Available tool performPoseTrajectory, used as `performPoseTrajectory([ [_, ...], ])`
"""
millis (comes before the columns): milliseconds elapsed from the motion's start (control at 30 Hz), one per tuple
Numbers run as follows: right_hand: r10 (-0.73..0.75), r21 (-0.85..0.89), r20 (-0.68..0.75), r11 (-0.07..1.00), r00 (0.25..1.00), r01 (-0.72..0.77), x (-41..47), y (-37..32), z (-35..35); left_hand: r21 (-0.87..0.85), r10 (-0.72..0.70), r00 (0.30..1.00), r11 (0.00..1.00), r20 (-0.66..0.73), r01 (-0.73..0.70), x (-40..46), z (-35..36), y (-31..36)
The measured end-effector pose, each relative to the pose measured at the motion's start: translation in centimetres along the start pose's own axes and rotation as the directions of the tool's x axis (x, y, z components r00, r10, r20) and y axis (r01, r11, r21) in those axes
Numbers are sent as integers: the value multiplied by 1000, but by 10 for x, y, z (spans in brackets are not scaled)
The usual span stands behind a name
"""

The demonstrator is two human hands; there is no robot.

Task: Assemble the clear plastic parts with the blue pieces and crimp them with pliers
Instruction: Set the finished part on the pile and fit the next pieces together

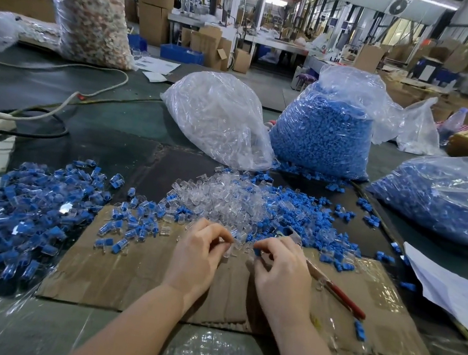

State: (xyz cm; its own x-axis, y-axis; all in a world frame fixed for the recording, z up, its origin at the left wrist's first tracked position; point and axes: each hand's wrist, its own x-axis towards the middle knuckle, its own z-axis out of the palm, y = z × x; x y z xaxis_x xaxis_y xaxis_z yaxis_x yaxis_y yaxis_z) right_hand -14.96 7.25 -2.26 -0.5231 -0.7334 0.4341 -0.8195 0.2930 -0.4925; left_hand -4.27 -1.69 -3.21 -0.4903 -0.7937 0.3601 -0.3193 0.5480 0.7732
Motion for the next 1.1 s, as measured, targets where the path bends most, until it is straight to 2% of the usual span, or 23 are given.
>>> performPoseTrajectory([
  [233, -8, 49, -69, 999, 998, 11, -8, 4, 7, -49, -12, 999, 999, 34, 13, -1, 1, -1],
  [400, -12, 11, -25, 1000, 1000, 12, -11, 4, 9, -42, -28, 997, 999, 65, 31, -2, 0, -4],
  [533, -19, 3, -48, 1000, 999, 19, -12, 1, 8, -62, -32, 996, 997, 82, 37, -1, 0, -5],
  [700, -47, 103, -116, 993, 992, 59, -12, 1, 5, -105, -55, 992, 992, 112, 67, -1, 0, -5],
  [867, -60, 248, -70, 966, 996, 76, -11, 2, 6, -128, -49, 990, 990, 129, 66, -1, 0, -3],
  [1100, -53, 142, -75, 988, 996, 63, -11, 4, 10, -272, -94, 979, 952, 180, 141, 0, -1, -3],
])
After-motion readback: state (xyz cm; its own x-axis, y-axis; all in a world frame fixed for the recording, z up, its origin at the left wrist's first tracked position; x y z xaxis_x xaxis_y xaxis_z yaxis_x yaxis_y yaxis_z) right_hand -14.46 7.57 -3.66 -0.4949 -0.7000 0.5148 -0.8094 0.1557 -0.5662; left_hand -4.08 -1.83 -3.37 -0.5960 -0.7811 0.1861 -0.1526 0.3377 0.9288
